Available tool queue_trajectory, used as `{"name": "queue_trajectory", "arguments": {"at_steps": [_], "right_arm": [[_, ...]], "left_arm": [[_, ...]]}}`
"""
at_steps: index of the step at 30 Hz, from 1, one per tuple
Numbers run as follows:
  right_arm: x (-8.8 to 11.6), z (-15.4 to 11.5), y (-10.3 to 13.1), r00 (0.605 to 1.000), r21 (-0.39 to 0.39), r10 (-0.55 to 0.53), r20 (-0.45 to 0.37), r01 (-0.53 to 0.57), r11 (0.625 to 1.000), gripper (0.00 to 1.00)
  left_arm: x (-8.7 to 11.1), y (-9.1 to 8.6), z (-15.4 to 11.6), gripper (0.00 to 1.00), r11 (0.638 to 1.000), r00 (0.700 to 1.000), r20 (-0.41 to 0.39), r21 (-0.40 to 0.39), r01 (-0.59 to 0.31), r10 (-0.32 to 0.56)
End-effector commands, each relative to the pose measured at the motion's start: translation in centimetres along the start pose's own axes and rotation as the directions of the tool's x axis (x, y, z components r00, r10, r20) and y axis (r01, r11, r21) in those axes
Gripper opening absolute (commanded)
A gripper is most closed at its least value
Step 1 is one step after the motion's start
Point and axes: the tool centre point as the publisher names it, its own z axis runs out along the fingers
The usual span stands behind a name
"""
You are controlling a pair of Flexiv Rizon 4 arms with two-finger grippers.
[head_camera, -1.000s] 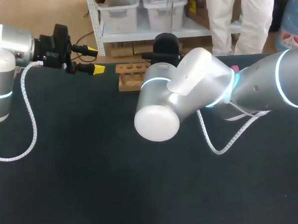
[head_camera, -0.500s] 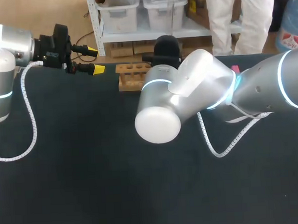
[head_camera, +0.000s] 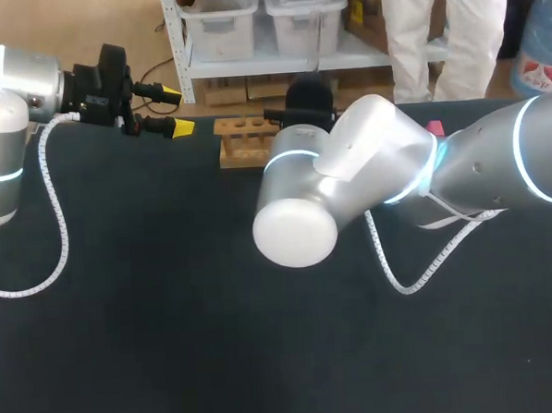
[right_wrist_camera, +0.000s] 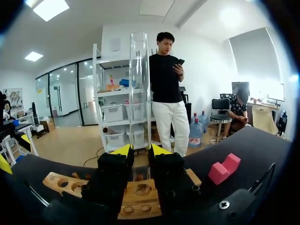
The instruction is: Grasp the test tube, adjust it, and insert it.
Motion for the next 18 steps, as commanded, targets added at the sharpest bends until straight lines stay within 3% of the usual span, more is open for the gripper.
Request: {"name": "queue_trajectory", "arguments": {"at_steps": [1, 18], "right_arm": [[0.3, 0.2, 0.0, 1.000, -0.004, 0.003, -0.005, -0.003, 1.000, 0.00], [2.1, 0.1, 0.4, 0.998, -0.012, 0.023, -0.051, -0.024, 1.000, 0.00]], "left_arm": [[0.0, 0.1, 0.0, 1.00, 1.000, 1.000, 0.000, 0.001, 0.000, 0.000], [0.0, 0.1, 0.0, 1.00, 1.000, 1.000, 0.000, 0.001, 0.000, 0.000]]}}
